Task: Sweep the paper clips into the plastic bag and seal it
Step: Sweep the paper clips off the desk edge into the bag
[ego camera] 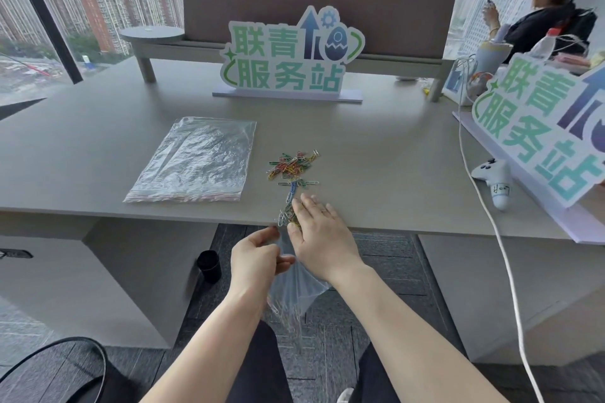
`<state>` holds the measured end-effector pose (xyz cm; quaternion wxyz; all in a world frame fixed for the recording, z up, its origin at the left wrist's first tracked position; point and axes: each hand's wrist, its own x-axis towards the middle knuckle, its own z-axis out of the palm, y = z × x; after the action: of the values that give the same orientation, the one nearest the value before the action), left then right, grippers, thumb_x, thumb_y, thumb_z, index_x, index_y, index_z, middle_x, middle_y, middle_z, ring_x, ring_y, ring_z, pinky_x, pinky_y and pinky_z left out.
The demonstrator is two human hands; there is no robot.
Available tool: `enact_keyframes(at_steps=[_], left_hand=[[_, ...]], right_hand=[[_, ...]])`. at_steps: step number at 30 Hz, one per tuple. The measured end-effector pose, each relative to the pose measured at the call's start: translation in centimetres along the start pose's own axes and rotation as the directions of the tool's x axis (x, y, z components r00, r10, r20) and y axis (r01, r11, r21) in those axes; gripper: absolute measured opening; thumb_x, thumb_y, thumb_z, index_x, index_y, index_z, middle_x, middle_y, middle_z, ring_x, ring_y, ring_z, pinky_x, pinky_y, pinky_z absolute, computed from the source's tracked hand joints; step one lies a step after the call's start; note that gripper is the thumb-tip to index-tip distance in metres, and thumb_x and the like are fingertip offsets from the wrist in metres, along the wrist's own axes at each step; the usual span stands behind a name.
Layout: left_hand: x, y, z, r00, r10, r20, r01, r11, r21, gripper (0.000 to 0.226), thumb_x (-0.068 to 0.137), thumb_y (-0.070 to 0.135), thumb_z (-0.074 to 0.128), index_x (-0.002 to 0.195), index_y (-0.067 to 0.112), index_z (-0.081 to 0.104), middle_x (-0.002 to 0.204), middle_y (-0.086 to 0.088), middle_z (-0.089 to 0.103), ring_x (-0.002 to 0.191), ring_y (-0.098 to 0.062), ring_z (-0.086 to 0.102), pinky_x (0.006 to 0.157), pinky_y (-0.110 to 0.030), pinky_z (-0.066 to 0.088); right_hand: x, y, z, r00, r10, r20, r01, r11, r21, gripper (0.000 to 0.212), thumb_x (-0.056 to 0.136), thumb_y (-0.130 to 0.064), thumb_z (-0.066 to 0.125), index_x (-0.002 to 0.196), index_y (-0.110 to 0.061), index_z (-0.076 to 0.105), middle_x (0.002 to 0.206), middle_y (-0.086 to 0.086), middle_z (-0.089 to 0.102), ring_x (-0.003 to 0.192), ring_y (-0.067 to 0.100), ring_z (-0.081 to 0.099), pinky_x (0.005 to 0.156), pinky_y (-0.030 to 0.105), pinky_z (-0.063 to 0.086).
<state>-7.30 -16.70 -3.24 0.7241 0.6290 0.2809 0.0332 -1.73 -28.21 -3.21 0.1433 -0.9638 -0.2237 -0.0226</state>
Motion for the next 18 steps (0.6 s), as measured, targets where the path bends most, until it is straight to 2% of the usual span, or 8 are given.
enact_keyframes(at_steps=[5, 8, 12, 14, 15, 17, 18], left_hand=[[-0.1, 0.1, -0.3, 1.000, 0.001, -0.011, -0.001, 1.000, -0.031, 0.054, 0.081, -0.017, 0.039, 0.125, 0.002, 0.062, 0.116, -0.014, 0.066, 0.050, -0.011, 0.068, 0.051, -0.018, 0.056], [-0.2, 0.2, -0.3, 1.000, 0.003, -0.005, -0.003, 0.999, -0.037, 0.055, 0.081, -0.016, 0.040, 0.128, 0.003, 0.060, 0.120, -0.014, 0.066, 0.054, -0.013, 0.068, 0.054, -0.021, 0.058], [-0.4, 0.3, -0.4, 1.000, 0.005, 0.000, -0.005, 1.000, -0.024, 0.056, 0.082, -0.016, 0.041, 0.130, 0.003, 0.059, 0.126, -0.010, 0.064, 0.057, -0.013, 0.066, 0.054, -0.019, 0.057], [-0.5, 0.4, -0.5, 1.000, 0.006, 0.001, -0.006, 1.000, -0.015, 0.056, 0.082, -0.015, 0.039, 0.130, 0.004, 0.060, 0.126, -0.009, 0.063, 0.056, -0.013, 0.068, 0.053, -0.018, 0.056], [-0.5, 0.4, -0.5, 1.000, 0.004, -0.001, -0.004, 1.000, -0.010, 0.057, 0.081, -0.015, 0.038, 0.129, 0.005, 0.060, 0.125, -0.009, 0.063, 0.056, -0.014, 0.069, 0.052, -0.017, 0.055], [-0.5, 0.5, -0.6, 1.000, -0.001, -0.006, 0.001, 1.000, -0.004, 0.059, 0.080, -0.015, 0.035, 0.129, 0.006, 0.061, 0.126, -0.008, 0.062, 0.056, -0.016, 0.070, 0.052, -0.016, 0.055], [-0.6, 0.5, -0.6, 1.000, -0.003, -0.007, 0.003, 1.000, 0.000, 0.060, 0.080, -0.015, 0.034, 0.129, 0.007, 0.061, 0.127, -0.007, 0.062, 0.058, -0.018, 0.071, 0.053, -0.016, 0.056]], right_hand=[[-1.0, -0.6, 0.4, 0.999, -0.014, -0.036, 0.015, 1.000, 0.024, 0.057, 0.102, -0.037, 0.027, 0.152, -0.013, 0.017, 0.161, 0.007, 0.012, 0.148, 0.019, 0.007, 0.118, 0.031, -0.003], [-1.7, -1.0, 0.8, 0.999, -0.018, -0.050, 0.020, 0.999, 0.039, 0.057, 0.102, -0.036, 0.025, 0.153, -0.013, 0.016, 0.161, 0.007, 0.010, 0.148, 0.018, 0.006, 0.117, 0.030, -0.005], [-2.7, -1.6, 1.2, 0.994, -0.044, -0.096, 0.051, 0.996, 0.076, 0.064, 0.095, -0.040, 0.010, 0.151, -0.013, 0.023, 0.160, 0.005, 0.020, 0.148, 0.016, 0.012, 0.118, 0.028, -0.002], [-3.0, -1.6, 1.2, 0.988, -0.027, -0.149, 0.057, 0.979, 0.196, 0.055, 0.098, -0.030, 0.018, 0.148, -0.013, 0.032, 0.154, 0.005, 0.034, 0.145, 0.014, 0.023, 0.120, 0.028, 0.011], [-3.0, -1.4, 1.0, 0.983, 0.009, -0.185, 0.043, 0.960, 0.275, 0.050, 0.099, -0.023, 0.026, 0.147, -0.014, 0.036, 0.150, 0.004, 0.041, 0.141, 0.015, 0.032, 0.117, 0.030, 0.022], [-2.5, -0.7, 0.4, 0.961, 0.094, -0.258, 0.015, 0.920, 0.391, 0.048, 0.097, -0.011, 0.033, 0.145, -0.016, 0.039, 0.141, 0.005, 0.052, 0.128, 0.019, 0.048, 0.102, 0.033, 0.043], [-2.0, -0.2, 0.0, 0.953, 0.124, -0.276, -0.002, 0.914, 0.405, 0.050, 0.096, -0.008, 0.034, 0.145, -0.016, 0.039, 0.139, 0.006, 0.054, 0.124, 0.021, 0.052, 0.097, 0.034, 0.046]])
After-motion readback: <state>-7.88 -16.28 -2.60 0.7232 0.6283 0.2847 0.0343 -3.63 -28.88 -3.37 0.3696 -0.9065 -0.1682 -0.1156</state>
